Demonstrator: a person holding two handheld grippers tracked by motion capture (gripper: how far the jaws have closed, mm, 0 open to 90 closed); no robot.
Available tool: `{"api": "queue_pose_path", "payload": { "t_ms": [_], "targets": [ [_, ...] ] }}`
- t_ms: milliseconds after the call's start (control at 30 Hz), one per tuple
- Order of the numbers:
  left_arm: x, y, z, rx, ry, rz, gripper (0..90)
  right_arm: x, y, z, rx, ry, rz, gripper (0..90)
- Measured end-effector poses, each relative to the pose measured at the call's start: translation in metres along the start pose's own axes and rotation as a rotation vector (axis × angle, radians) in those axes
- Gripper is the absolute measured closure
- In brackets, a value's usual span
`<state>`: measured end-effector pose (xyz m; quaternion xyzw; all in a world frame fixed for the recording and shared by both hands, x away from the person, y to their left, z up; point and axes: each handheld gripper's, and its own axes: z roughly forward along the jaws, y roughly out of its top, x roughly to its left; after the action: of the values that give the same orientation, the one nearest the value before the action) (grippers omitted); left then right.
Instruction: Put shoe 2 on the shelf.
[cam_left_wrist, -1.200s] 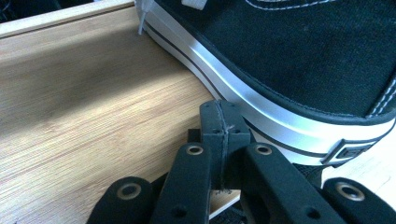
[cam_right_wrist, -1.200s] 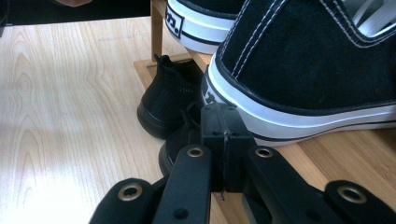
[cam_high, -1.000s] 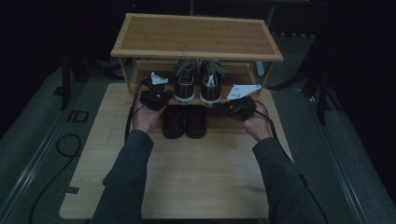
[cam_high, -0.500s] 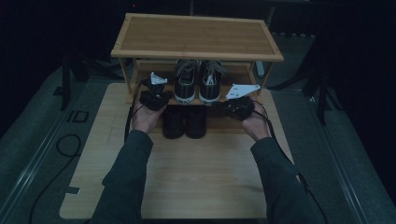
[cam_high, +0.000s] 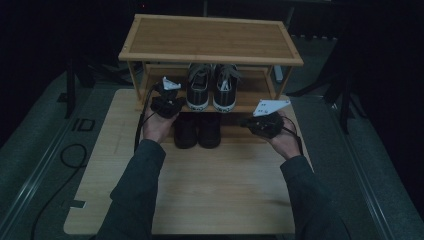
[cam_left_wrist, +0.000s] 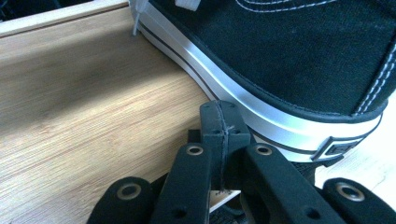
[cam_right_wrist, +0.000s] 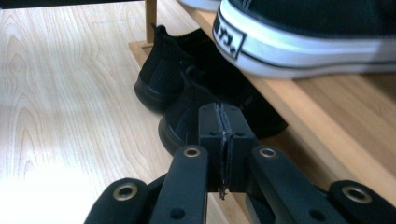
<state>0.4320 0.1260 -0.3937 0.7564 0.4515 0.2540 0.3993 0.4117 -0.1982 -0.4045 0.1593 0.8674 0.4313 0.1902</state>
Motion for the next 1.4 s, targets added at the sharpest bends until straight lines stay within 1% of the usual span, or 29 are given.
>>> {"api": "queue_pose_path", "payload": {
  "t_ms": [100,167,367,467,567,600,633,733,867,1067,1100,1200,1300,1400],
  "targets": [
    [-0.002,0.001,0.000,0.006,0.009,0.007,90.0,-0.001,-0.005,-0.001,0.006,-0.001,0.006,88.4],
    [-0.003,0.001,0.000,0.005,0.010,0.007,90.0,-0.003,-0.011,-0.003,0.008,-0.003,0.021,88.4],
    [-0.004,0.002,0.000,0.014,0.017,0.025,90.0,-0.004,-0.018,-0.004,0.016,0.003,0.031,88.4],
    [-0.006,0.002,0.000,0.009,0.012,0.027,90.0,-0.005,-0.020,-0.004,0.018,0.005,0.036,88.4],
    [-0.009,0.003,0.000,0.001,-0.012,0.039,90.0,-0.006,-0.022,-0.003,0.020,0.005,0.042,88.4],
    [-0.012,0.003,0.000,0.001,-0.014,0.049,90.0,-0.006,-0.023,-0.003,0.022,0.006,0.041,88.4],
    [-0.013,0.004,0.000,0.004,-0.001,0.056,90.0,-0.006,-0.023,-0.002,0.023,0.007,0.044,88.4],
    [-0.011,0.003,0.000,0.003,-0.009,0.053,90.0,-0.005,-0.025,-0.001,0.025,0.010,0.049,88.4],
    [-0.011,0.003,0.000,-0.003,-0.007,0.050,90.0,-0.005,-0.027,-0.001,0.026,0.011,0.053,88.4],
    [-0.009,-0.001,-0.006,-0.012,-0.008,0.045,90.0,-0.007,-0.033,-0.002,0.032,0.010,0.066,88.5],
    [-0.007,-0.004,-0.009,-0.023,-0.011,0.033,90.0,-0.008,-0.034,-0.002,0.033,0.010,0.066,88.4],
    [-0.003,-0.007,-0.014,-0.031,-0.011,0.019,90.0,-0.007,-0.036,-0.001,0.040,0.011,0.072,88.5],
    [-0.001,-0.009,-0.022,-0.047,-0.008,0.021,89.9,-0.007,-0.037,0.000,0.041,0.011,0.073,88.5],
    [0.001,-0.009,-0.027,-0.039,0.001,0.040,89.8,-0.007,-0.037,0.001,0.048,0.013,0.075,88.4]
  ]
}}
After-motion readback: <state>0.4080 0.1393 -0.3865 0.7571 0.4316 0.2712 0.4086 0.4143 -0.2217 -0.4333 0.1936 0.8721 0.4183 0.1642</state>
